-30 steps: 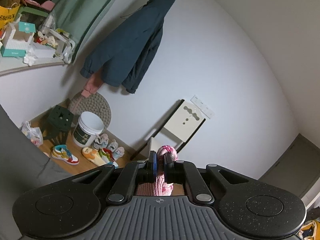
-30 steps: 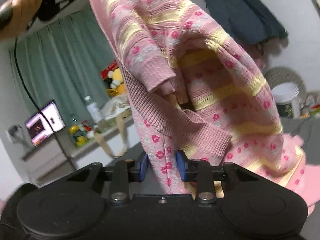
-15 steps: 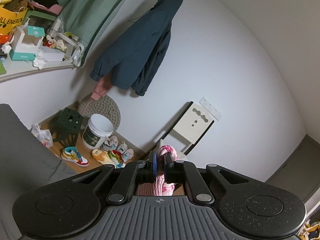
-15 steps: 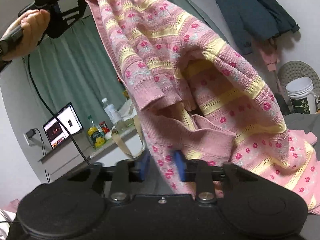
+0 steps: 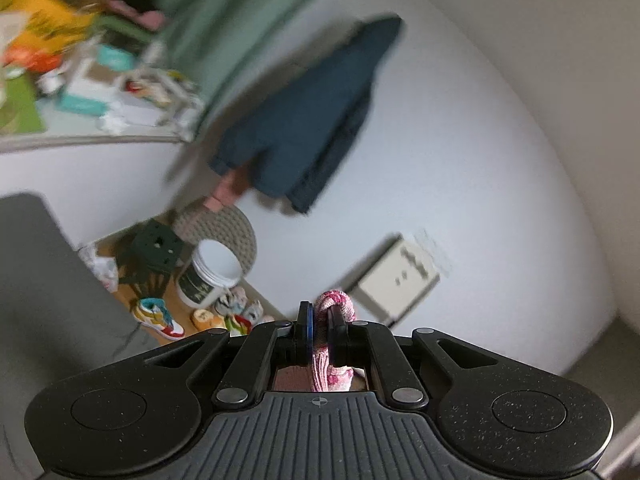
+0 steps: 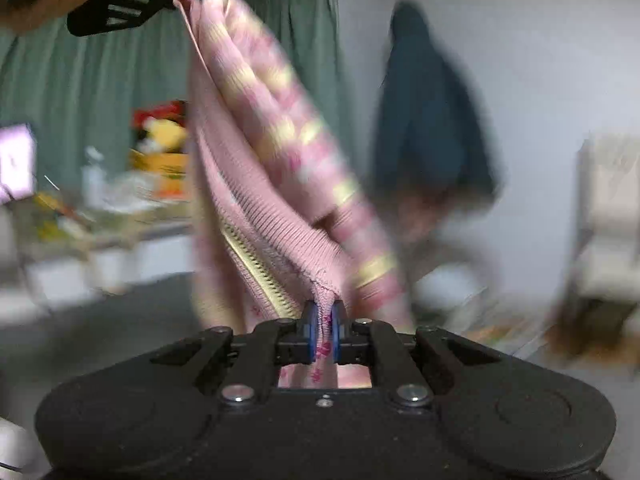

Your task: Fold clothes

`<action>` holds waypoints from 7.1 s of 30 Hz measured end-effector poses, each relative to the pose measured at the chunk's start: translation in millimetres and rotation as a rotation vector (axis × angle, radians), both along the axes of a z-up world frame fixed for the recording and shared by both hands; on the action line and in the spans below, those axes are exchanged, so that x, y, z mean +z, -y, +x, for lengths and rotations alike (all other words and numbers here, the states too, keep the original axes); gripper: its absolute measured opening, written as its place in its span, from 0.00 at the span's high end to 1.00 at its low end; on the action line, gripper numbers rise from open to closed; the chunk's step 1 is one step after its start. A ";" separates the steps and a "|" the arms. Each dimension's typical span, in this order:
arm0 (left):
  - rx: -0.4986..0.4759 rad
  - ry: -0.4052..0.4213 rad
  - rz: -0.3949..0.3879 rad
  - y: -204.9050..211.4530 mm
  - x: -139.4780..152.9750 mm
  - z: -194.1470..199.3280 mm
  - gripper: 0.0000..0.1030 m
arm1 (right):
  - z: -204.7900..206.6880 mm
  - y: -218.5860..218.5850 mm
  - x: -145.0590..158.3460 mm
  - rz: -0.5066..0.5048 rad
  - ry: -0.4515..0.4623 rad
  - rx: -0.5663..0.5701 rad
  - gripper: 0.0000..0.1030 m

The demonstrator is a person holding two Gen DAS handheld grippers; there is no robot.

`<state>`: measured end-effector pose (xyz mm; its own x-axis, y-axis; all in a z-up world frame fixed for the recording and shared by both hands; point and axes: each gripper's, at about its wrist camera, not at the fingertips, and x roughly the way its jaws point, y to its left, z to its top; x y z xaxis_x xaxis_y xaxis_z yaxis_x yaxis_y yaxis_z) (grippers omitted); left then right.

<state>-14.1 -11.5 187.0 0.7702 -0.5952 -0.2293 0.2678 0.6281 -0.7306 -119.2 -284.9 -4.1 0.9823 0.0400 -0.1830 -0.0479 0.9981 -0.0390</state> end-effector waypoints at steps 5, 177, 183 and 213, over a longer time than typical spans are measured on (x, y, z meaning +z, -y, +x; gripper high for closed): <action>0.088 -0.072 -0.150 -76.3 -62.3 -34.0 0.94 | -35.2 -18.9 32.8 -0.251 0.233 -0.234 0.93; -0.402 -0.248 0.476 -94.5 -255.0 28.4 0.17 | -55.2 139.3 -60.7 0.628 -0.812 -0.818 0.95; -0.090 -0.215 0.539 -124.3 -241.6 35.8 0.17 | -50.1 143.1 -82.8 0.656 -0.907 -0.809 0.83; -0.153 -0.229 0.332 -77.3 -287.9 95.0 0.17 | 298.9 114.1 -74.2 0.377 -0.725 -0.241 0.68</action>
<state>80.9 65.8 -100.9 0.5861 -0.5636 -0.5822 0.2304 0.8048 -0.5470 179.7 -399.0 -78.2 0.6167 0.0293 -0.7867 0.2829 0.9243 0.2562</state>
